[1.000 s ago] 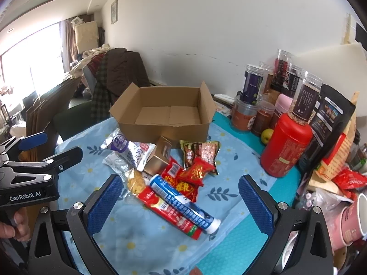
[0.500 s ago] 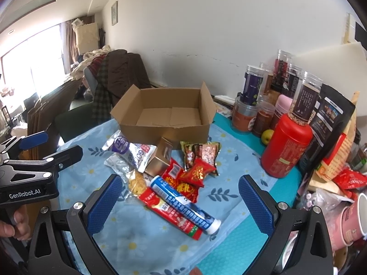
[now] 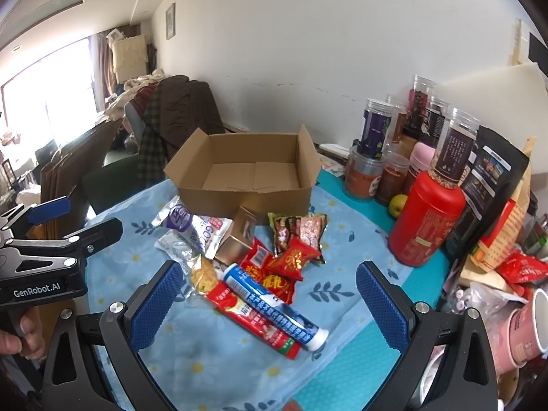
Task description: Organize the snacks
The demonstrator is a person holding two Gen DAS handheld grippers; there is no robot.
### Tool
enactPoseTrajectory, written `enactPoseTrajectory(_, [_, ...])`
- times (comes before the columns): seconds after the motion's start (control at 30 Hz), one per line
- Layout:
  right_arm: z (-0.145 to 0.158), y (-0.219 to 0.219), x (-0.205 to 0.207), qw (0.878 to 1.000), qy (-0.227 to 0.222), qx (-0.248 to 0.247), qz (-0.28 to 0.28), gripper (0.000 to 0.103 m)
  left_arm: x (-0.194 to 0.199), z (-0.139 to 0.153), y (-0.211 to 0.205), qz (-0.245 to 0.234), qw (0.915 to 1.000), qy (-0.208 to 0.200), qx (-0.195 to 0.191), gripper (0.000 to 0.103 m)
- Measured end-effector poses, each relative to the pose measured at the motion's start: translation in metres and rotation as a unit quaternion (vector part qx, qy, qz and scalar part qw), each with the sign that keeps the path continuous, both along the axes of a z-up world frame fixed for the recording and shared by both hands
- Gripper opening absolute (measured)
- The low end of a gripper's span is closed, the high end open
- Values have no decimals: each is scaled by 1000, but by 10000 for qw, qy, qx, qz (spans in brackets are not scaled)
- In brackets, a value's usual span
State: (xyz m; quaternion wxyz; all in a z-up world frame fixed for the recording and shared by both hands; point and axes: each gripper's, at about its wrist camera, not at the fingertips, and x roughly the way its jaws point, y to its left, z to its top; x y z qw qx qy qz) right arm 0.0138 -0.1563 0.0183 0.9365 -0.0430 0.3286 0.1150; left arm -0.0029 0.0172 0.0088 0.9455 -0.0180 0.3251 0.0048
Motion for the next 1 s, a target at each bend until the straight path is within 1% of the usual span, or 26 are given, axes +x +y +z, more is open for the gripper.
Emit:
enactPoseTrajectory(0.3, [5, 0, 1, 10000, -25, 18, 58, 103, -1, 2, 1, -18, 10000, 9, -23, 103])
enactPoseTrajectory(0.4, [4, 0, 0, 10000, -27, 21, 53, 103, -2, 3, 1, 14, 10000, -29, 28, 103])
enactPoseTrajectory(0.73, [2, 0, 0, 10000, -18, 20, 39, 103, 1, 1, 1, -18, 10000, 38, -12, 103])
enactPoseTrajectory(0.9, [-3, 1, 3, 10000, 30, 31, 62, 103, 6, -6, 2, -121, 9998, 82, -93, 103])
enactPoseTrajectory(1.0, [-10, 3, 9, 9998, 156, 54, 114, 103, 10, -13, 2, -196, 9996, 163, -140, 103])
